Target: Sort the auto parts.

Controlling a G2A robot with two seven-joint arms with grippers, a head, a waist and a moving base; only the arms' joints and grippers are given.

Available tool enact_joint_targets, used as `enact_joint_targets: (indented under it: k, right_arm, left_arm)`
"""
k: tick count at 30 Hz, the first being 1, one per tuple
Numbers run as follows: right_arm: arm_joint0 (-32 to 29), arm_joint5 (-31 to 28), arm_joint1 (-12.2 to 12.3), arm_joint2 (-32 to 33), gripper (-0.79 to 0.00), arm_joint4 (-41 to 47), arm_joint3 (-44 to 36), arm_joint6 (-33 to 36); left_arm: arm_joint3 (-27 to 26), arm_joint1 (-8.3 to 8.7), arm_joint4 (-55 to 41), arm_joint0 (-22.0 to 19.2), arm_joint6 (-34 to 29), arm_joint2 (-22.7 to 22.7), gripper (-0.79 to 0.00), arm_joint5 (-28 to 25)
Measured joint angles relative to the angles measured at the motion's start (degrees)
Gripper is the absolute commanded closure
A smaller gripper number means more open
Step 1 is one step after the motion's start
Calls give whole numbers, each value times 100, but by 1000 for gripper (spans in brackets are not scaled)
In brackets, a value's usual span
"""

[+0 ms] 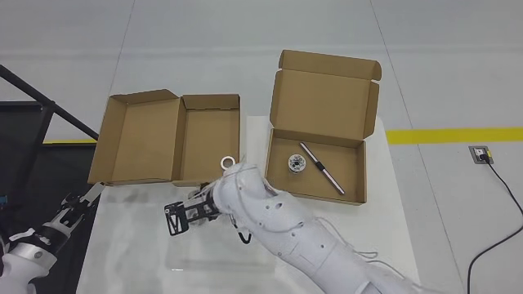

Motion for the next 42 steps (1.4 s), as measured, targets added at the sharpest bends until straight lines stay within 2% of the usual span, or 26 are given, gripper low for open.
enact_joint_targets:
  k: [10,12,13,16,27,37,42]
  right_arm:
    - [538,-337,-406,-386,-360,402,1241,-440]
    - [642,-374,-514,-490,-388,445,1525,-607]
    - [684,-373,-561,-529,-785,462,1648,-671]
    - [776,-251,-666,-583,-785,511,1941,-736]
    - [772,-249,-664,-581,-785,510,1935,-731]
    - [436,-260,-653,-915,-785,12,1386,-940]
    - [314,-65,-742,-932,-776,105,1423,-560]
  left_arm:
    - [0,0,0,0,0,0,-785,0]
    - [0,0,0,0,0,0,-785,0]
    - [0,0,0,0,0,0,-785,0]
    - [0,0,0,0,0,0,-785,0]
    - [0,0,0,0,0,0,-785,0]
    - [-86,-6,21,114,144,32,-785,-10]
    - [-91,0,-19,156,168,6,-785,-22]
